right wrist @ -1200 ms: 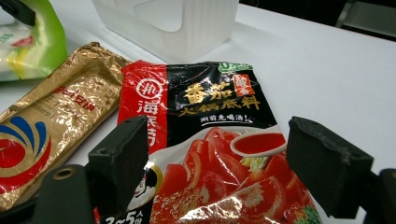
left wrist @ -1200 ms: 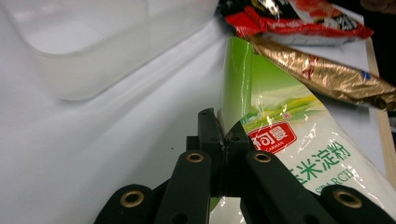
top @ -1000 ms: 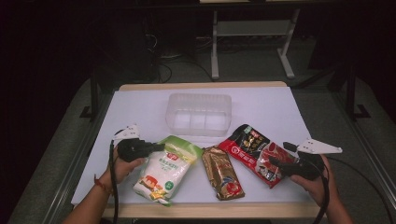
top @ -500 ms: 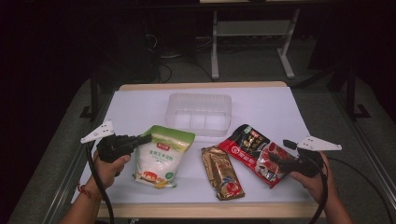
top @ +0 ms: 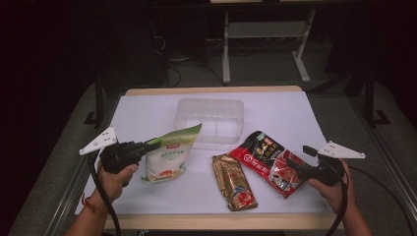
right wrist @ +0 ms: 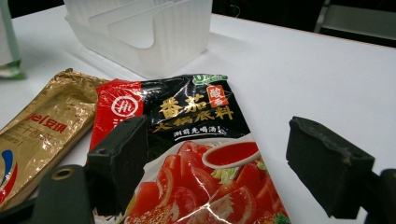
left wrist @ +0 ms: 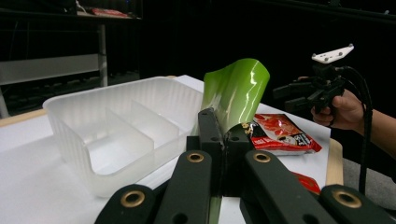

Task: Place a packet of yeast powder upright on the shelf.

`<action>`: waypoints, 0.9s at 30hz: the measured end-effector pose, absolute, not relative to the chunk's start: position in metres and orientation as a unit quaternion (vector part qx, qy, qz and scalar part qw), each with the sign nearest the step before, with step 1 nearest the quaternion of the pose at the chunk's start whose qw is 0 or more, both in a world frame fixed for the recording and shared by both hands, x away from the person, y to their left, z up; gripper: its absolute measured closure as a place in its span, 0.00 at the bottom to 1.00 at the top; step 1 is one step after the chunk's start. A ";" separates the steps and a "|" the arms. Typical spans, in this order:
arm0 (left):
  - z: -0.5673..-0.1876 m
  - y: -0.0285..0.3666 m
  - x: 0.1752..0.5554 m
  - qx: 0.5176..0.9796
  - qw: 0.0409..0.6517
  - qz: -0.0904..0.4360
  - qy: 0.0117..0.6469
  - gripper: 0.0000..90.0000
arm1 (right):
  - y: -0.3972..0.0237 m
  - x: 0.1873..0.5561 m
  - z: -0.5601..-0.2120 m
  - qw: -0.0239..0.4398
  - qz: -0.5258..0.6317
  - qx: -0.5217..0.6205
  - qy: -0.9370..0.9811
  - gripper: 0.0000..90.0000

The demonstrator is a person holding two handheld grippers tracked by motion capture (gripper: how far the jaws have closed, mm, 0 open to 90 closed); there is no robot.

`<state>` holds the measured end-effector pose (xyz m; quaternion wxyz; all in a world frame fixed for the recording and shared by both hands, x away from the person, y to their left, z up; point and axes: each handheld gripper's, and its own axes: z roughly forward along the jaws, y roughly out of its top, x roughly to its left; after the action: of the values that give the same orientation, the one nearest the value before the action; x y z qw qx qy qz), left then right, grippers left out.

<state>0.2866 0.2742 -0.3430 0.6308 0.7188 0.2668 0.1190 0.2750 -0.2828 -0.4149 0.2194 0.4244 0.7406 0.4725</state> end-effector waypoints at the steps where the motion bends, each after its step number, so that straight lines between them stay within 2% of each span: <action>1: -0.342 0.273 0.286 0.716 0.633 0.119 0.267 1.00 | -0.283 0.275 -0.415 0.220 0.472 0.425 0.741 0.22; 19: -0.320 0.265 0.292 0.685 0.652 0.155 0.286 1.00 | -0.289 0.270 -0.416 0.228 0.477 0.435 0.729 0.22; 27: -0.306 0.257 0.312 0.660 0.666 0.162 0.307 1.00 | -0.288 0.270 -0.417 0.228 0.474 0.433 0.732 0.22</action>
<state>0.3121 0.2571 -0.3056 0.6661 0.6602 0.3069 0.1619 0.2702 -0.2877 -0.4167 0.2282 0.4327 0.7319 0.4743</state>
